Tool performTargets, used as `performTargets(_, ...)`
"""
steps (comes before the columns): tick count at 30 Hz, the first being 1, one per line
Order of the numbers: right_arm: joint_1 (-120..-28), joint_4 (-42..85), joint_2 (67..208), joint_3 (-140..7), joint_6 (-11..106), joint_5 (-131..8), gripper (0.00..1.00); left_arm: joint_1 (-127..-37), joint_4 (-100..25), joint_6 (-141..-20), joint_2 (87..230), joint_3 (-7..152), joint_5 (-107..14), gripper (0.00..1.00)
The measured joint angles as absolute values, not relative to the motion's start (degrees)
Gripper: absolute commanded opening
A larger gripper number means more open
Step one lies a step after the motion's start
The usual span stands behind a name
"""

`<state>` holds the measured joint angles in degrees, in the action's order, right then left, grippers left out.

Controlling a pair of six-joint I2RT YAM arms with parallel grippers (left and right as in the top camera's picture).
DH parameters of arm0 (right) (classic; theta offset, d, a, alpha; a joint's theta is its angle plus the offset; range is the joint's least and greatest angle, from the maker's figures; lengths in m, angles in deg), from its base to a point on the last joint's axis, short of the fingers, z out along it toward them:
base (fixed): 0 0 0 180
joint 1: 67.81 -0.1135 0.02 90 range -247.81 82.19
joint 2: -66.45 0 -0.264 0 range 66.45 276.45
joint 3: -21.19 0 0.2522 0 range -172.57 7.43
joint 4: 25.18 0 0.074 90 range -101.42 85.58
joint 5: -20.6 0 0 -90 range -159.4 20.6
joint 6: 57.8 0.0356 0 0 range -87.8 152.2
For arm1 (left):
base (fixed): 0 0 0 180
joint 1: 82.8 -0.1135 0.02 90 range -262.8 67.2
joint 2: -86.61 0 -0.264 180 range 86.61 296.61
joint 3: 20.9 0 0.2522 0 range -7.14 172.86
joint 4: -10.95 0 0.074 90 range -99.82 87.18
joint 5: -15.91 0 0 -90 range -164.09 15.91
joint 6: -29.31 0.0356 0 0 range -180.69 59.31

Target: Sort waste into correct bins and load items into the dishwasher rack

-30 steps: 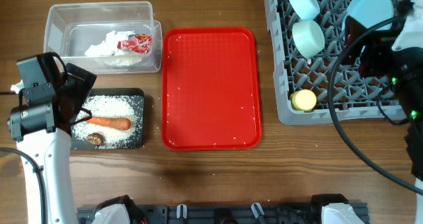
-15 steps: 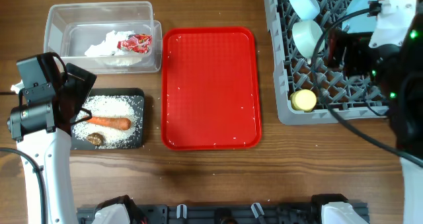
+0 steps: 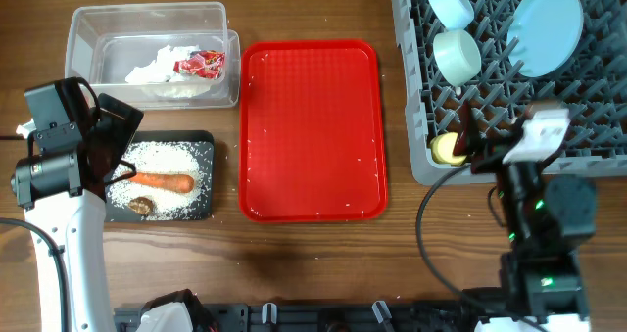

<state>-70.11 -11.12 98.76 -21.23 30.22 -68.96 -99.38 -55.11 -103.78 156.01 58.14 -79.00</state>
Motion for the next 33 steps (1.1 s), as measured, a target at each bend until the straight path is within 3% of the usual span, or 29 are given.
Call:
performTargets(6,-70.1,-19.6,86.9,-2.7,33.7,-69.0,1.00,-99.4,-55.1,-103.8,156.0,58.1,-79.0,1.00)
performTargets(11,-70.1,-20.2,80.0,4.2,37.3,-68.8,1.00,-99.4,-55.1,-103.8,156.0,58.1,-79.0,1.00)
performTargets(23,-70.1,-11.2,74.5,7.1,38.7,-67.9,1.00,-99.4,-55.1,-103.8,156.0,58.1,-79.0,1.00)
performTargets(33,-70.1,-11.5,67.5,7.1,38.9,-67.4,1.00,-99.4,-55.1,-103.8,156.0,58.1,-79.0,1.00)
